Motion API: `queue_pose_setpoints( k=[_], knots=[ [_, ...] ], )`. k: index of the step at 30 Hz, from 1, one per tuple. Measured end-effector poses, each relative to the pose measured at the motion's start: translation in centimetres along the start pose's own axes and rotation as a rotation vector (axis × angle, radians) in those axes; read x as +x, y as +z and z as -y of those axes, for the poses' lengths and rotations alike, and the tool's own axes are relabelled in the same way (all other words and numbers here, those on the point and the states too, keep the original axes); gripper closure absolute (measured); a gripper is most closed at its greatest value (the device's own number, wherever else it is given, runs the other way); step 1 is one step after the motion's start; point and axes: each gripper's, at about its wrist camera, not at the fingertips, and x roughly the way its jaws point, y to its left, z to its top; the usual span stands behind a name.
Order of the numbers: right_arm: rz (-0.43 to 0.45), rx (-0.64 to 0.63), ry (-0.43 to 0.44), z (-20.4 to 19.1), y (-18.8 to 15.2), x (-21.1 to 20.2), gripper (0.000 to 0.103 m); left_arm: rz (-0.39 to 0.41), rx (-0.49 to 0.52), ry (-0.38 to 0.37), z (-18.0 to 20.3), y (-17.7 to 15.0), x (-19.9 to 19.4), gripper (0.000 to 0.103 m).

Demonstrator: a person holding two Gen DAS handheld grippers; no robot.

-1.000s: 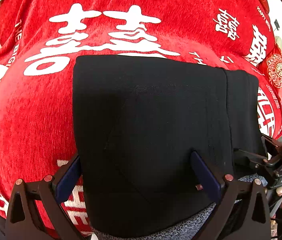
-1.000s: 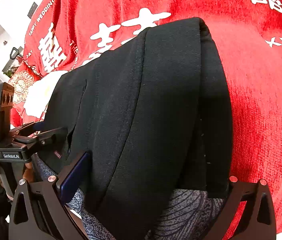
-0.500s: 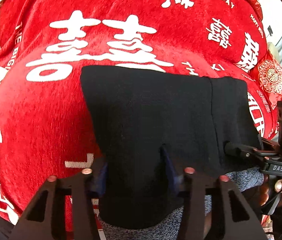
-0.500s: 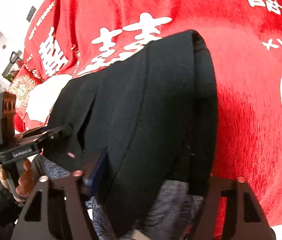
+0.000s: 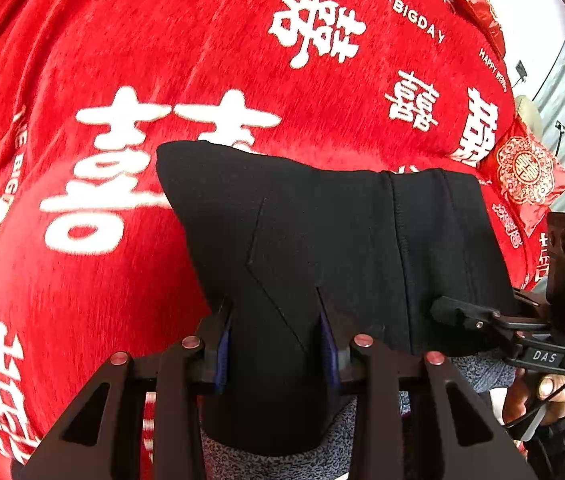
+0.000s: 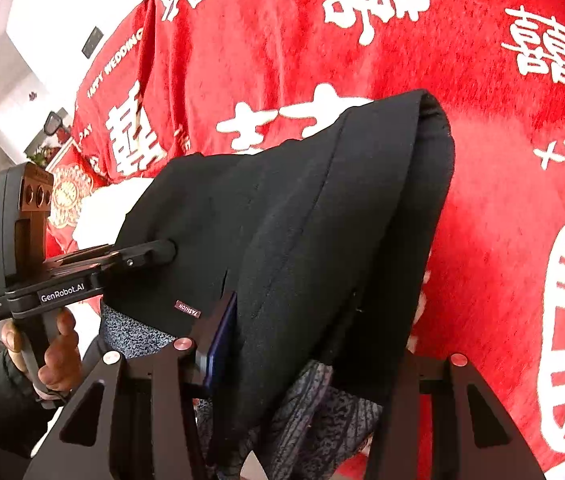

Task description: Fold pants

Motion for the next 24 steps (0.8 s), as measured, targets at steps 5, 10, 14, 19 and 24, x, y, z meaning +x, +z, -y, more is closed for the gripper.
queue_pose_setpoints(
  k=[5,10,14,19,24],
  knots=[
    [0.001,-0.011,-0.030,1.4,3.7,-0.5,0.053,0.000,0.026,0.019,1.4,3.7,1.4,0.064],
    [-0.022,0.000,-0.031,3.4,6.4,0.3,0.053,-0.030,0.019,0.036,1.5,6.2,3.7,0.064],
    [-0.055,0.006,-0.024,4.8,7.8,1.7,0.053,-0.058,0.009,0.048,1.0,7.3,5.5,0.064],
    [-0.098,0.021,-0.012,6.5,9.4,3.5,0.053,-0.090,-0.006,0.056,0.2,8.4,7.6,0.064],
    [-0.127,0.039,-0.012,8.1,10.8,5.1,0.053,-0.123,-0.034,0.051,-0.9,9.6,10.4,0.063]
  ],
)
